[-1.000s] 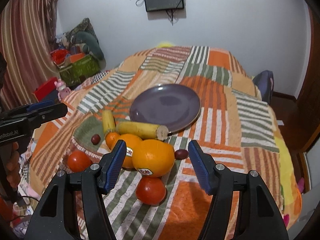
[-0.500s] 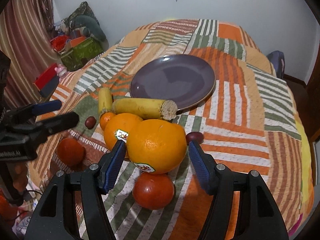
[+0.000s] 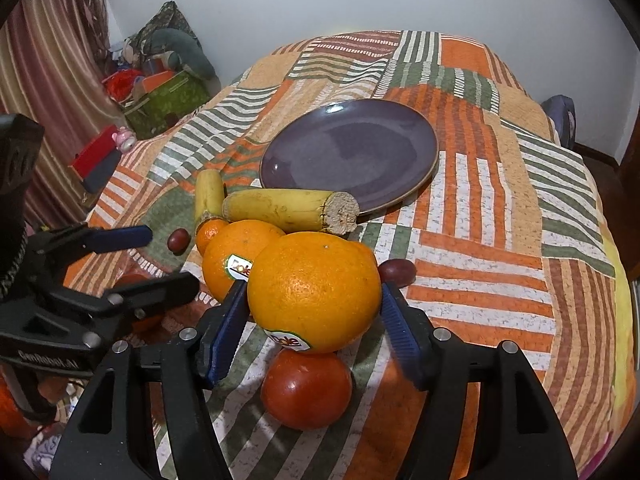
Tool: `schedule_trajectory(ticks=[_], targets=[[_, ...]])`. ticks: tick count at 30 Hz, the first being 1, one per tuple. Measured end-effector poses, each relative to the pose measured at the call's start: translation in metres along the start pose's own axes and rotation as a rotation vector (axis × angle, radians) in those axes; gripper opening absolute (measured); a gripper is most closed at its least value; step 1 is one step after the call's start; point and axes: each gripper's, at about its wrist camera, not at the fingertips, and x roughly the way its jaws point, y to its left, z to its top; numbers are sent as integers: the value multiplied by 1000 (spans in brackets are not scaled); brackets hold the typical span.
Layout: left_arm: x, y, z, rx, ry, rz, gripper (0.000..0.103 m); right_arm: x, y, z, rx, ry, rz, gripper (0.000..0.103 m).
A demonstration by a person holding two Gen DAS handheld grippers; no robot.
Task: Organize fruits
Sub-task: 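Close the right gripper on the large orange while the left gripper grasps the Dole orange, then lift the orange with the right gripper while the left gripper carries the Dole orange onto the plate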
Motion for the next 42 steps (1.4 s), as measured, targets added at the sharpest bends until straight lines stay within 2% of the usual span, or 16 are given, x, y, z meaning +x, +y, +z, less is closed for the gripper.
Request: schedule_trajectory(ticks=[7, 18, 23, 27, 31, 42], targets=[[11, -11, 2, 4, 41, -8, 89, -20, -16, 0, 29, -57, -35, 62], [32, -35, 10, 22, 49, 10, 89, -36, -36, -9, 71, -92, -54, 62], [40, -35, 18, -23, 31, 56, 84, -37, -38, -11, 72, -94, -51, 62], [44, -43, 18, 13, 17, 100, 83, -37, -39, -11, 75, -95, -47, 62], [45, -46, 16, 42, -2, 138, 69, -36, -41, -11, 79, -93, -45, 62], [27, -35, 13, -2, 0, 70, 68, -44, -38, -7, 74, -117, -62, 62]])
